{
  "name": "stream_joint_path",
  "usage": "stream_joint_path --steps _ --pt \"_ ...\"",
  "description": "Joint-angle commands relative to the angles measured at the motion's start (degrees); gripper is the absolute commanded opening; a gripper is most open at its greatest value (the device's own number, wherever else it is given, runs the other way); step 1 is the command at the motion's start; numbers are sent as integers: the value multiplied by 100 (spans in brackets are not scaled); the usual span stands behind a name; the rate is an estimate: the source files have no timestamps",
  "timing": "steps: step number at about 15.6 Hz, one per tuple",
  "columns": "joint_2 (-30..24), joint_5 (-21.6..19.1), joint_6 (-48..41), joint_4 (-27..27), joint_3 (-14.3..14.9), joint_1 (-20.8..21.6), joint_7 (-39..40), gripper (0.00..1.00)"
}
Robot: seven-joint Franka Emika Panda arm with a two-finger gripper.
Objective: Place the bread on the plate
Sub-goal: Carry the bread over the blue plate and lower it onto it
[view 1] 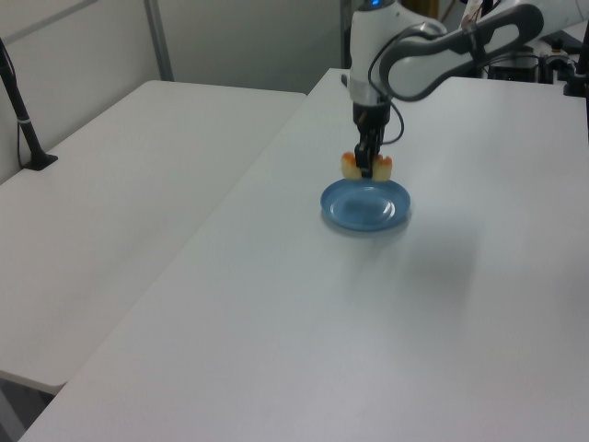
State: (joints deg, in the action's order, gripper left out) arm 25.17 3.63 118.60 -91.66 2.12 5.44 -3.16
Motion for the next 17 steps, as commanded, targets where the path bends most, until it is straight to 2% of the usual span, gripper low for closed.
stream_joint_path --steps 1,5,6,9,10,12,13,17 --pt "84 121 303 -247 34 211 -386 39" --pt "208 138 497 -256 34 203 -457 44" --pt "269 147 506 -247 34 211 -466 48" --pt "313 235 506 -247 34 212 -466 52" --pt "322 235 506 -247 34 212 -457 61" --pt "331 235 497 -230 34 194 -457 92" --pt "322 235 497 -221 34 185 -457 100" --pt "252 235 427 -203 34 194 -457 100"
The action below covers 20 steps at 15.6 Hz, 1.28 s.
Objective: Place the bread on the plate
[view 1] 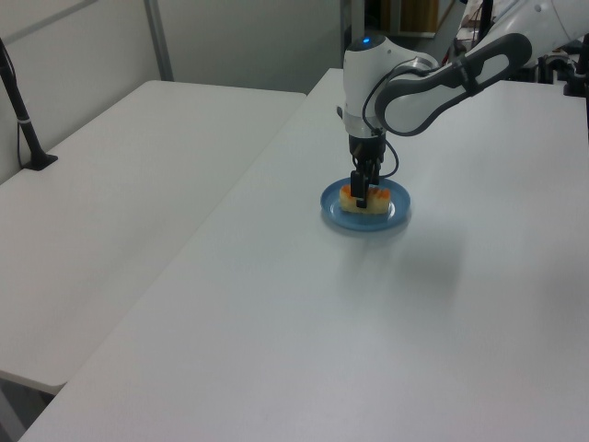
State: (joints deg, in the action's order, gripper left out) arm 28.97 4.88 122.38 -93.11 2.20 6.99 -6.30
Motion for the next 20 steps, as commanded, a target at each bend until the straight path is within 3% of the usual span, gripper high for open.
stream_joint_path --steps 1,7,20 --pt "-189 109 40 -23 35 31 -144 100" --pt "-628 109 -785 258 61 30 -108 100" --pt "-2526 4 -2781 180 26 13 -38 100"
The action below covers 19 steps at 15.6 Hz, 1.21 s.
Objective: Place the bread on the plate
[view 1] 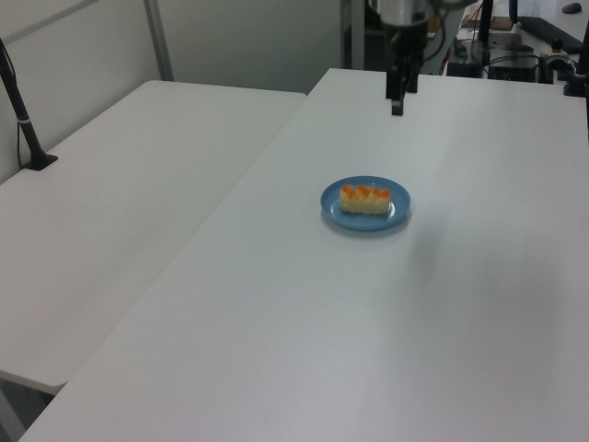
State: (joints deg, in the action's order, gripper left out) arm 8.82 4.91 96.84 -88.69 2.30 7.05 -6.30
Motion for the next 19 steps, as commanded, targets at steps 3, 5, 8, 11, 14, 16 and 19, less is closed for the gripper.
stream_joint_path --steps 3,5,8,11,14,16,19 --pt "-741 -77 -253 -456 16 -11 120 100" --pt "-733 -78 -394 -430 16 -11 120 100" --pt "-724 -78 -499 -421 42 -2 120 100" --pt "-733 -86 -570 -421 42 -2 120 100" --pt "-742 -86 -588 -412 60 -2 129 100" --pt "-742 -78 -596 -325 69 -11 129 100" --pt "-742 -78 -596 -307 86 -20 129 100"
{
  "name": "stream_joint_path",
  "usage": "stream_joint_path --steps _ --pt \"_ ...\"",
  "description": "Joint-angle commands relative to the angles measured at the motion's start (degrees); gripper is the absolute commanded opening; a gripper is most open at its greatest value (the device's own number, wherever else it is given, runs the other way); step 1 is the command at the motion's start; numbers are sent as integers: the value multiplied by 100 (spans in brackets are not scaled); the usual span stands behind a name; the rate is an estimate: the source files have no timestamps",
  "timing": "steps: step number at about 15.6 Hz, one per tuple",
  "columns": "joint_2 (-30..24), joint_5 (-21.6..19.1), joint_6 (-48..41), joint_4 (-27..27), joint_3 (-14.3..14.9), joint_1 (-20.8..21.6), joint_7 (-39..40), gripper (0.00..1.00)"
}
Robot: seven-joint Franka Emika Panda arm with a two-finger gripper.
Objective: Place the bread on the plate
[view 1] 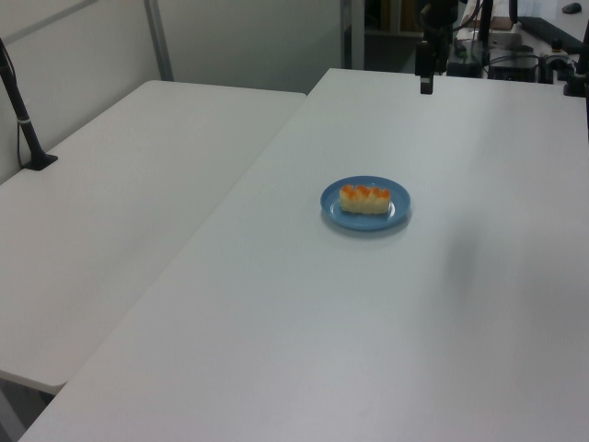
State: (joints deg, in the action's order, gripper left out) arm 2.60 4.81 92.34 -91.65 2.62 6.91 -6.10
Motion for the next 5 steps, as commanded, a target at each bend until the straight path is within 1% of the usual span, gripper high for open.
stream_joint_path --steps 1,5 --pt "-119 -68 -137 -3 63 -5 109 100" --pt "-128 -68 -128 -2 63 -58 127 100"
